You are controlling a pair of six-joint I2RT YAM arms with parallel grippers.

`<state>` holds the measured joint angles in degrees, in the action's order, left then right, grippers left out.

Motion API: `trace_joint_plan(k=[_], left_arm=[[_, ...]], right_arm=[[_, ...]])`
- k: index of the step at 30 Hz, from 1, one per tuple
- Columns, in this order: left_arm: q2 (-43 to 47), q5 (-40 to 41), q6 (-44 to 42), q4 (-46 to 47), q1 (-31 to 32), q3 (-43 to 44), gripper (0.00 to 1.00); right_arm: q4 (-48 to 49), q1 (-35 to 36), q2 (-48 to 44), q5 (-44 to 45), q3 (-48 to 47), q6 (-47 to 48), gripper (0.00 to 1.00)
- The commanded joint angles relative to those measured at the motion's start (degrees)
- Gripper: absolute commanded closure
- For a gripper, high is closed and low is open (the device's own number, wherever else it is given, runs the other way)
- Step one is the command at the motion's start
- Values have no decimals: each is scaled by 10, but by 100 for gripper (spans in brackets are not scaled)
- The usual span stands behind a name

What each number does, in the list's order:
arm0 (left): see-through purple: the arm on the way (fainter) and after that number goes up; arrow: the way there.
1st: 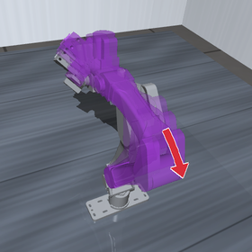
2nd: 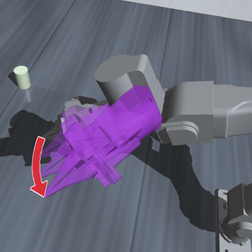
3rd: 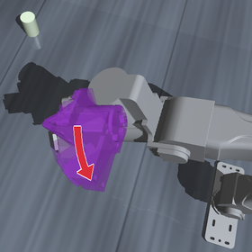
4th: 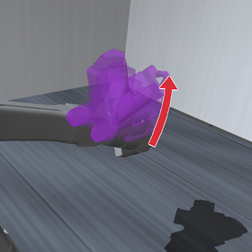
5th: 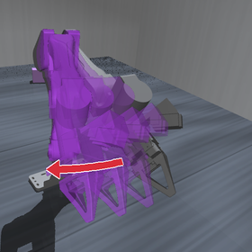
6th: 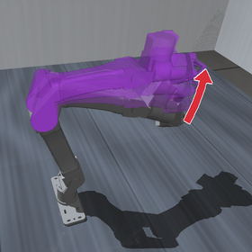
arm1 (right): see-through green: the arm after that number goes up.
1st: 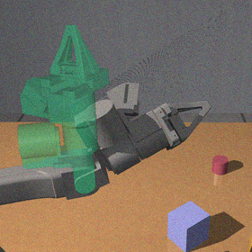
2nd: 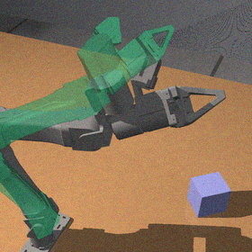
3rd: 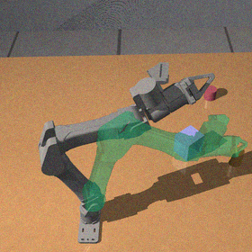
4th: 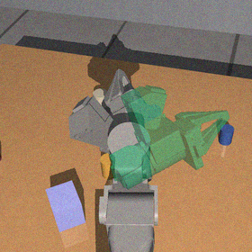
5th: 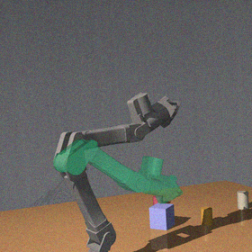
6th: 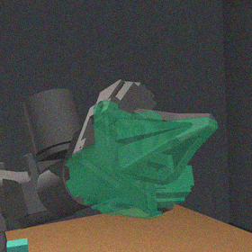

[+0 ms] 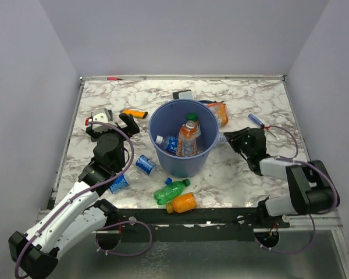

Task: Put the plastic bottles in the bin
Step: Pick up the plastic bottle at the center of the board.

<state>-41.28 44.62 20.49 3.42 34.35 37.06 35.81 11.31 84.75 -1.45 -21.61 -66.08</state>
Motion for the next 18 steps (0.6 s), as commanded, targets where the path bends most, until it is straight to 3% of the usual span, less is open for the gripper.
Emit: trace_joint_plan(k=[1,6,10,14,18], left_arm=[[0,3,6,9,-2,-5,1],[1,-5,10,10,-1,-4,1],[2,-14,15,10,-1,-4,1],[5,-21,18,10,0,-5,1],[5,-28,21,10,1,-5,1]], right_arm=[[-218,1,-123,88,-40,117,82],[-437,1,-280,138,-96,219,83],[-576,1,-362,127,-136,276,82],[-687,1,-408,90,-168,302,82],[-736,2,-415,19,-212,308,81]])
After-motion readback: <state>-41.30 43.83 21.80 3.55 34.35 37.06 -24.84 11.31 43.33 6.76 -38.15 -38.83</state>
